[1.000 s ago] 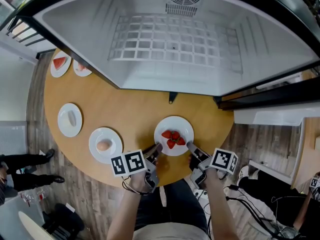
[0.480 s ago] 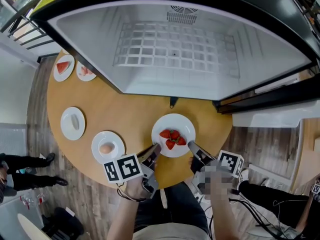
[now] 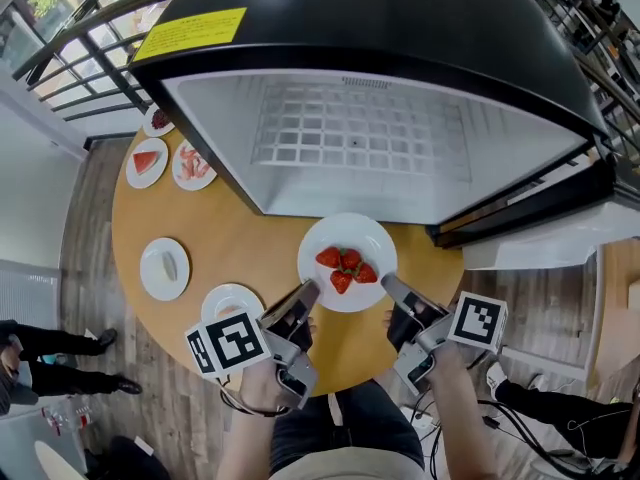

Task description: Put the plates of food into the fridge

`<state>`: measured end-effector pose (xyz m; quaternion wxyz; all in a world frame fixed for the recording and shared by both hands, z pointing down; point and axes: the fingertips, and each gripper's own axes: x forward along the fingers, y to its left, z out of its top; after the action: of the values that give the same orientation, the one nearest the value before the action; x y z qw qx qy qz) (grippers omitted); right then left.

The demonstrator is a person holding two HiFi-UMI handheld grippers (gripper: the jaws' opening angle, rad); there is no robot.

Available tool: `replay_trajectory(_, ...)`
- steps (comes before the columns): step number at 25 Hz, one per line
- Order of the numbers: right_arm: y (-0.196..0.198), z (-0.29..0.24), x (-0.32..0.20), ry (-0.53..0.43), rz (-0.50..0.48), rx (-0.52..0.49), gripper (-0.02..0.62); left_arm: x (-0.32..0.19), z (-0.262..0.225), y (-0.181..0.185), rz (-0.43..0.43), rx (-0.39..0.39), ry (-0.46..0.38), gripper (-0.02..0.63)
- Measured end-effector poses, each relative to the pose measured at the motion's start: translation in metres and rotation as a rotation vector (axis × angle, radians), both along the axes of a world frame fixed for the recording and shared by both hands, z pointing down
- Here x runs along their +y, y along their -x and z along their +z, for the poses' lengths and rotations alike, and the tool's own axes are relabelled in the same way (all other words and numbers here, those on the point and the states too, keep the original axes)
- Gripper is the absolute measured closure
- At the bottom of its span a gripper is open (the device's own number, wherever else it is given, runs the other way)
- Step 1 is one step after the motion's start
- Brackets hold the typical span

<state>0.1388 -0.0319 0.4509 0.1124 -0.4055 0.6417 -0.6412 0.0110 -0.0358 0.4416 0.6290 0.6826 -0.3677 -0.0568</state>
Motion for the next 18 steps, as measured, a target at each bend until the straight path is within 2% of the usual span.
replay_trajectory(8, 0.007, -0.063, -0.053, -0.102, 0.03, -0.012, 0.569, -0.05, -0.068, 0.012, -0.063, 0.026, -0.13, 0.581)
replay_trajectory(13, 0.011, -0.083, -0.09, -0.149, 0.063, -0.006, 0.569, -0.086, -0.086, 0.019, -0.131, 0.034, -0.165, 0.581)
replay_trajectory(18, 0.015, -0.097, -0.129, -0.186, 0.088, 0.007, 0.569, -0.124, -0.098, 0.024, -0.201, 0.007, -0.205, 0.581)
